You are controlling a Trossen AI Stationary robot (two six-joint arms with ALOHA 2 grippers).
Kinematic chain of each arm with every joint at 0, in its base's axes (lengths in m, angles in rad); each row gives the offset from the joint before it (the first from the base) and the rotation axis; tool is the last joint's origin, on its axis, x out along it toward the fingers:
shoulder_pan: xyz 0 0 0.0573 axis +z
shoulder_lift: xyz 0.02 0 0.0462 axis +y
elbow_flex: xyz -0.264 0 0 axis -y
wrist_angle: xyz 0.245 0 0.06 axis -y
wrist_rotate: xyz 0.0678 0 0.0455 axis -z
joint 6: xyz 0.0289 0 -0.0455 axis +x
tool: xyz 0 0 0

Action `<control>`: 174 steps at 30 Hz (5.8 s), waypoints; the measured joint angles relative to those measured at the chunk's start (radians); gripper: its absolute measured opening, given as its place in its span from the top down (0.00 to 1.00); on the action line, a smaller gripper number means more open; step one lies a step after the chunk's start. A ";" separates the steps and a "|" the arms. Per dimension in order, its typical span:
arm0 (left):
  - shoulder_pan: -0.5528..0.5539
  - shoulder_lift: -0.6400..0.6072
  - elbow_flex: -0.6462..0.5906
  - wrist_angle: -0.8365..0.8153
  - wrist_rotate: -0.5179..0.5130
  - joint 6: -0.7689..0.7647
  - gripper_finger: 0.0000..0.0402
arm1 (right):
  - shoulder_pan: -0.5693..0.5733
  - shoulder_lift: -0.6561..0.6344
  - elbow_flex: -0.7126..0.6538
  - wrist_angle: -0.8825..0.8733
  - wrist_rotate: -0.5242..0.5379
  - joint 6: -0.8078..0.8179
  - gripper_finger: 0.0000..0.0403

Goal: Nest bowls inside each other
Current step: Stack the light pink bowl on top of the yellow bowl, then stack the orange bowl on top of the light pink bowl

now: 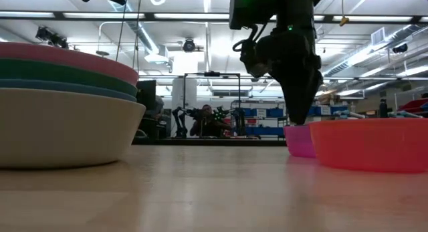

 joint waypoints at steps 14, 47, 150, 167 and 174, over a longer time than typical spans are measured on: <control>0.000 0.000 0.000 0.001 -0.005 0.002 0.59 | -0.039 0.006 -0.147 0.234 0.033 0.000 0.73; 0.000 0.000 0.000 0.019 -0.036 0.003 0.59 | 0.114 0.007 0.265 0.709 -0.018 -0.548 1.00; 0.000 0.002 -0.051 0.017 -0.054 -0.005 0.59 | 0.242 -0.062 0.090 0.014 -0.070 0.036 0.62; 0.000 0.002 -0.261 0.249 -0.058 -0.017 0.59 | 0.278 -0.060 -0.325 0.559 -0.089 0.202 0.60; 0.000 -0.008 -0.258 0.317 -0.060 0.021 0.59 | 0.248 -0.061 -0.298 0.524 -0.101 0.076 0.93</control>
